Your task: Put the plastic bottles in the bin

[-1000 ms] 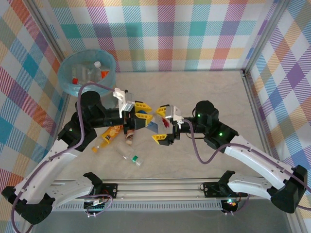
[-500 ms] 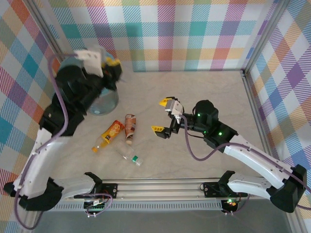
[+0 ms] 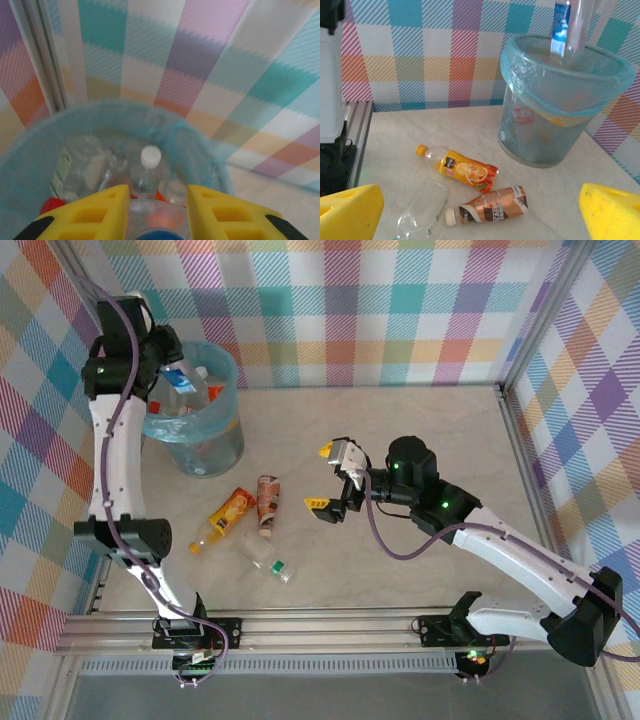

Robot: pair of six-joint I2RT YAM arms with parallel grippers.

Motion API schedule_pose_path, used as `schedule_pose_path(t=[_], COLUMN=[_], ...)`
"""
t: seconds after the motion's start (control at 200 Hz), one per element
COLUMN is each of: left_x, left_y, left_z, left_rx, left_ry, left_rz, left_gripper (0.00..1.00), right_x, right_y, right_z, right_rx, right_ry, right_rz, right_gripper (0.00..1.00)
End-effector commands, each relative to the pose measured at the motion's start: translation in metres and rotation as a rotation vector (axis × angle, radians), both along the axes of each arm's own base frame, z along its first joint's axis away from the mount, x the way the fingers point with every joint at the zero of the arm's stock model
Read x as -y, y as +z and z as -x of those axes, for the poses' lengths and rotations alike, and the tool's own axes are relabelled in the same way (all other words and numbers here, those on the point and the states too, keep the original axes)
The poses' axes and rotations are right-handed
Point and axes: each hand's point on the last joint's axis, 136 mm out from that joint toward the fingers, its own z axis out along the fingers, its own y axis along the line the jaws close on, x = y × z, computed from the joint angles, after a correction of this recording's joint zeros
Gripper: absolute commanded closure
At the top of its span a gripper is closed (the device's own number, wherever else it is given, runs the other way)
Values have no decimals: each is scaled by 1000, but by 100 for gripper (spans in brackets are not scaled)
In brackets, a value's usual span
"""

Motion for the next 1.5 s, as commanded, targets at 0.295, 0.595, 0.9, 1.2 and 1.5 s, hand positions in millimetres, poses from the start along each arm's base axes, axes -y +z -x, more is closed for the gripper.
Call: schedule_pose_path(t=[0.295, 0.595, 0.9, 1.2, 1.5], left_x=[19, 9, 11, 11, 21], left_y=[-102, -163, -229, -253, -166], left_z=[-14, -16, -22, -23, -20], left_rx=[-235, -385, -535, -571, -384], left_ry=[-96, -77, -100, -105, -117], left_rz=[112, 54, 57, 55, 110], left_gripper=[100, 100, 100, 90, 32], right_x=[5, 7, 9, 10, 9], right_y=[5, -1, -4, -7, -7], right_z=[17, 18, 19, 18, 17], right_rx=[-12, -32, -39, -43, -49], right_ry=[49, 45, 39, 27, 29], right_rz=[10, 31, 41, 53, 52], right_gripper=[0, 0, 0, 0, 0])
